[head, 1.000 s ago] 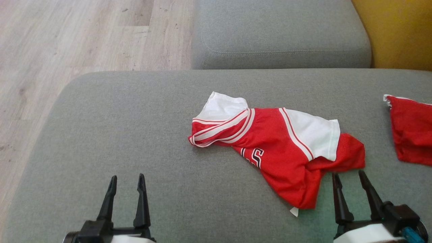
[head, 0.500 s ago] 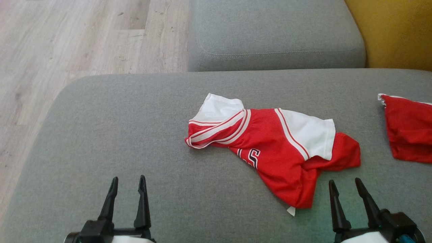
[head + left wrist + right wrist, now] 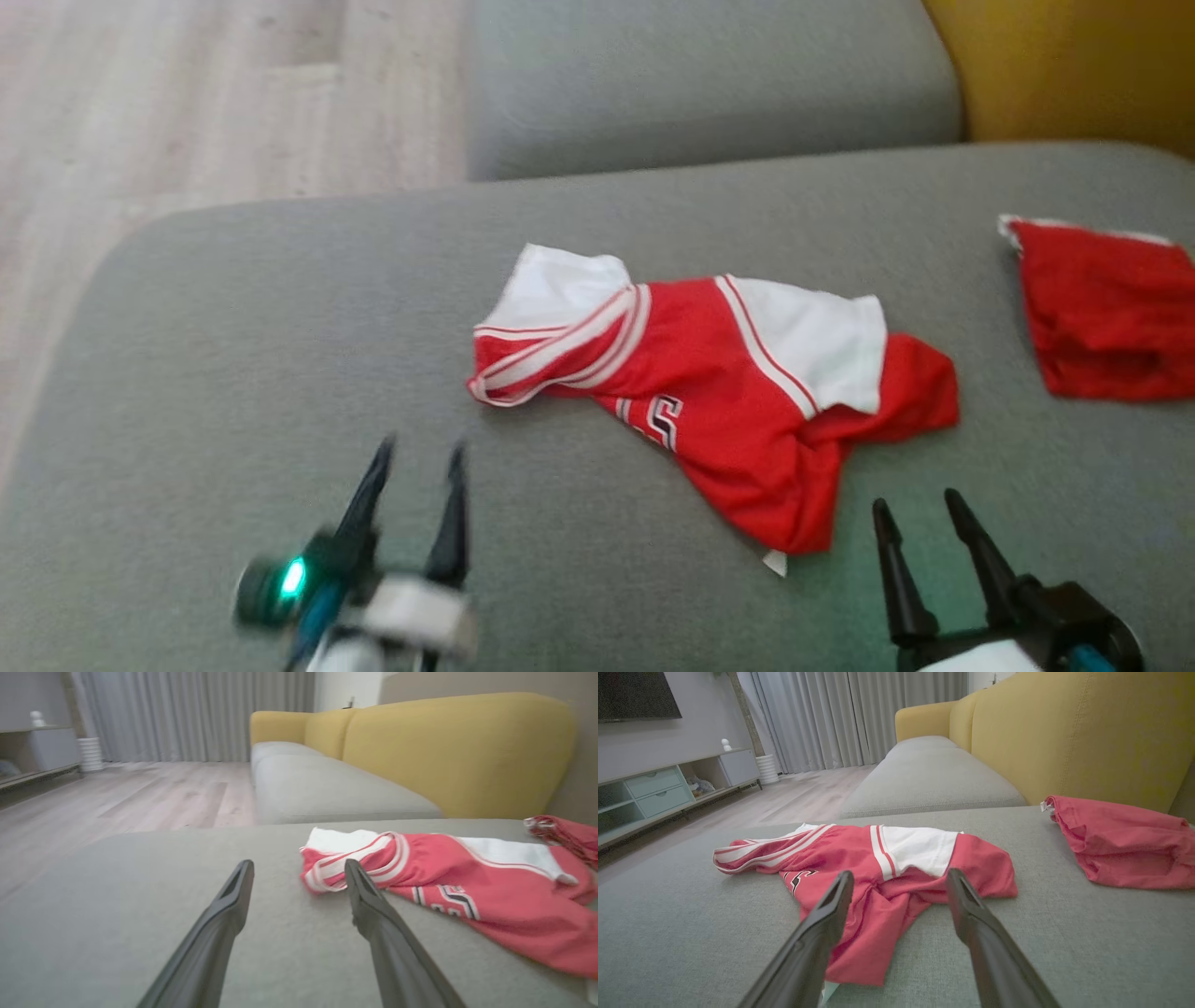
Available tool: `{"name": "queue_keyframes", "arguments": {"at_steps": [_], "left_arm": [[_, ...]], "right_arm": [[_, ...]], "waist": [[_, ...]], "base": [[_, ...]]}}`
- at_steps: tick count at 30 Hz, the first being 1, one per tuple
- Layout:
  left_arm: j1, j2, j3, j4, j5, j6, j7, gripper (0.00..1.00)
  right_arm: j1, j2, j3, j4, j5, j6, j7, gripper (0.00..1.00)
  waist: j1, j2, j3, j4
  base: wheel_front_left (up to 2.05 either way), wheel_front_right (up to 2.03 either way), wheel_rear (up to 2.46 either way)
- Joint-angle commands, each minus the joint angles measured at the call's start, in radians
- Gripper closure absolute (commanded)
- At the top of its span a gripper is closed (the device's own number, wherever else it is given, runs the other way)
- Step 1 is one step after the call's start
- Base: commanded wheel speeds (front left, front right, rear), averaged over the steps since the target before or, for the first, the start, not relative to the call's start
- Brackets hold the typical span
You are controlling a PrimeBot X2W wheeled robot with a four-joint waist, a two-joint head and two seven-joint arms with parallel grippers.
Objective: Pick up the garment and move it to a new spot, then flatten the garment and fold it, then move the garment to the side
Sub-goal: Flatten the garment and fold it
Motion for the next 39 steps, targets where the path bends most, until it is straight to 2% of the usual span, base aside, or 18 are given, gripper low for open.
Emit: {"name": "queue_keyframes", "arguments": {"at_steps": [1, 6, 13, 17, 23, 24, 25, 26, 30, 34, 39], "left_arm": [[-0.097, -0.002, 0.015, -0.024, 0.006, -0.005, -0.011, 0.00], [-0.316, -0.002, -0.086, 0.128, -0.010, -0.036, -0.010, 0.00], [-0.614, -0.002, -0.199, 0.362, -0.092, -0.072, 0.060, 0.00], [-0.723, -0.002, -0.234, 0.502, -0.105, -0.058, 0.119, 0.00], [-0.807, -0.002, -0.241, 0.647, -0.134, -0.054, 0.142, 0.00], [-0.816, -0.002, -0.242, 0.657, -0.139, -0.064, 0.130, 0.46], [-0.824, -0.002, -0.239, 0.659, -0.147, -0.073, 0.104, 0.77], [-0.832, -0.002, -0.246, 0.662, -0.146, -0.080, 0.082, 1.00], [-0.864, -0.002, -0.290, 0.604, -0.165, -0.113, 0.015, 1.00], [-0.933, -0.002, -0.369, 0.412, -0.233, -0.131, -0.008, 1.00], [-1.071, -0.002, -0.368, 0.198, -0.297, -0.101, -0.010, 1.00]], "right_arm": [[-0.056, -0.007, 0.030, -0.030, -0.009, -0.001, -0.004, 0.00], [-0.113, -0.008, 0.055, -0.041, -0.025, -0.001, -0.004, 0.00], [-0.192, -0.008, 0.077, -0.053, -0.028, -0.001, -0.004, 0.00], [-0.221, -0.008, 0.098, -0.049, -0.024, -0.001, -0.004, 0.00], [-0.236, -0.008, 0.115, -0.045, 0.002, -0.001, -0.004, 0.00], [-0.237, -0.008, 0.115, -0.046, 0.005, -0.001, -0.004, 0.00], [-0.238, -0.008, 0.115, -0.046, 0.008, -0.001, -0.004, 0.00], [-0.237, -0.008, 0.115, -0.046, 0.010, -0.001, -0.004, 0.00], [-0.230, -0.008, 0.111, -0.040, 0.017, -0.001, -0.004, 0.00], [-0.217, -0.007, 0.112, -0.031, 0.023, -0.001, -0.004, 0.00], [-0.189, -0.007, 0.102, -0.025, 0.019, -0.001, -0.004, 0.00]], "waist": [[0.0000, 0.0000, 0.039, -0.042], [0.0000, 0.0000, 0.151, -0.127], [0.0000, 0.0000, 0.303, -0.228], [0.0000, 0.0000, 0.354, -0.279], [0.0000, 0.0000, 0.380, -0.333], [0.0000, 0.0000, 0.381, -0.338], [0.0000, 0.0000, 0.380, -0.342], [0.0000, 0.0000, 0.379, -0.345], [0.0000, 0.0000, 0.355, -0.344], [0.0000, 0.0000, 0.287, -0.330], [0.0000, 0.0000, 0.201, -0.314]], "base": [[0.00, 0.00, 0.00], [0.00, 0.00, 0.00], [0.00, 0.00, 0.00], [0.00, 0.00, 0.00], [0.00, 0.00, 0.00], [0.00, 0.00, 0.00], [0.00, 0.00, 0.00], [0.00, 0.00, 0.00], [0.00, 0.00, 0.00], [0.00, 0.00, 0.00], [0.00, 0.00, 0.00]]}}
